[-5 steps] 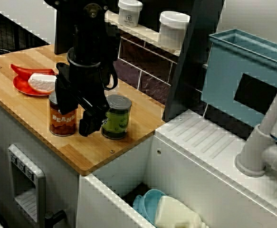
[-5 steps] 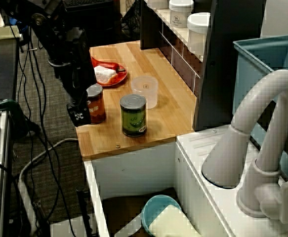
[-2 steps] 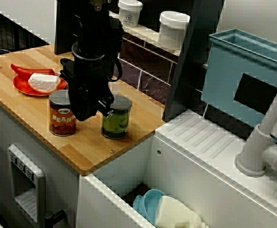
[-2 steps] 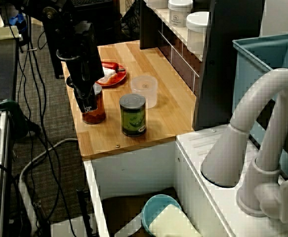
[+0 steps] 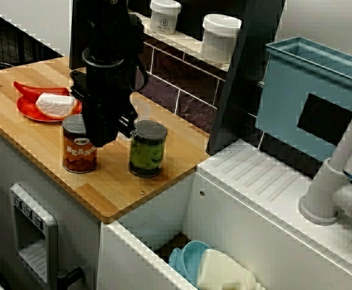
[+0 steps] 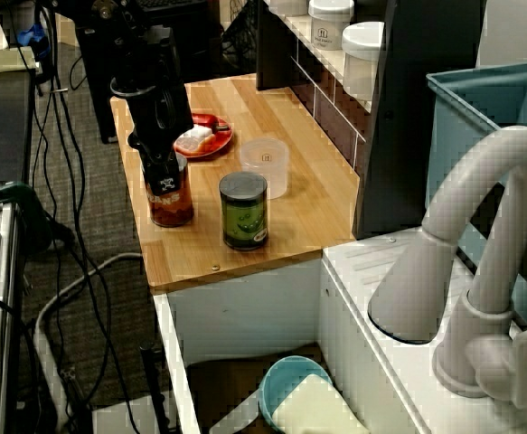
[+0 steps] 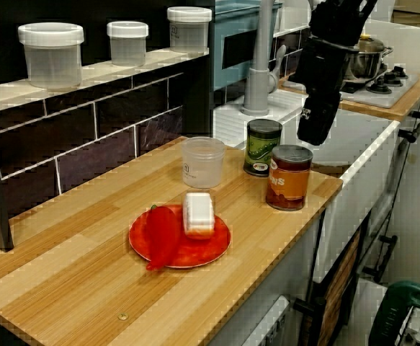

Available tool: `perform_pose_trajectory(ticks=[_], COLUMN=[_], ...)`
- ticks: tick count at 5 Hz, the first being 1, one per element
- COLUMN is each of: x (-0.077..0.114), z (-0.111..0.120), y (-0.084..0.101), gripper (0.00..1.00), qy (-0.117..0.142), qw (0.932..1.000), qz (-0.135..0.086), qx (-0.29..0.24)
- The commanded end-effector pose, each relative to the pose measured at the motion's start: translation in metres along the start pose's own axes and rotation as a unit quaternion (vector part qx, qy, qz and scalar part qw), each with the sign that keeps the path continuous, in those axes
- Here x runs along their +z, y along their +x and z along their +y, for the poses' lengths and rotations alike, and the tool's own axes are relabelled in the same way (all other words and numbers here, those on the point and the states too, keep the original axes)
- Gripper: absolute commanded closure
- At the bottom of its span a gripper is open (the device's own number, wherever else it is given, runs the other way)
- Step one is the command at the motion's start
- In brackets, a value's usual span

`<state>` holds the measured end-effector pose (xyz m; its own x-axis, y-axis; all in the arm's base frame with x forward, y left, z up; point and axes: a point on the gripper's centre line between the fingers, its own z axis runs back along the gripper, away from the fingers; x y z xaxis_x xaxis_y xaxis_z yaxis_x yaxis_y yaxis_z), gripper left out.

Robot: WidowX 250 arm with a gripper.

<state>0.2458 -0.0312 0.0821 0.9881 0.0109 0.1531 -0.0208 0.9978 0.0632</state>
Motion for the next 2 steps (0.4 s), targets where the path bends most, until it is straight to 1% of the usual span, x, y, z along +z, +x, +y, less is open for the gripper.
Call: perform_pose_trajectory(ticks=[1,2], x=[0.0020,-0.0008], z=[-0.0061,-0.0092], y=[0.0075,0.0088], gripper=[1.00,1.00], qy=[0.031,0.036], qw=[0.9993,0.9991], qz=[-0.022,-0.023], qx=[-0.004,-0.007])
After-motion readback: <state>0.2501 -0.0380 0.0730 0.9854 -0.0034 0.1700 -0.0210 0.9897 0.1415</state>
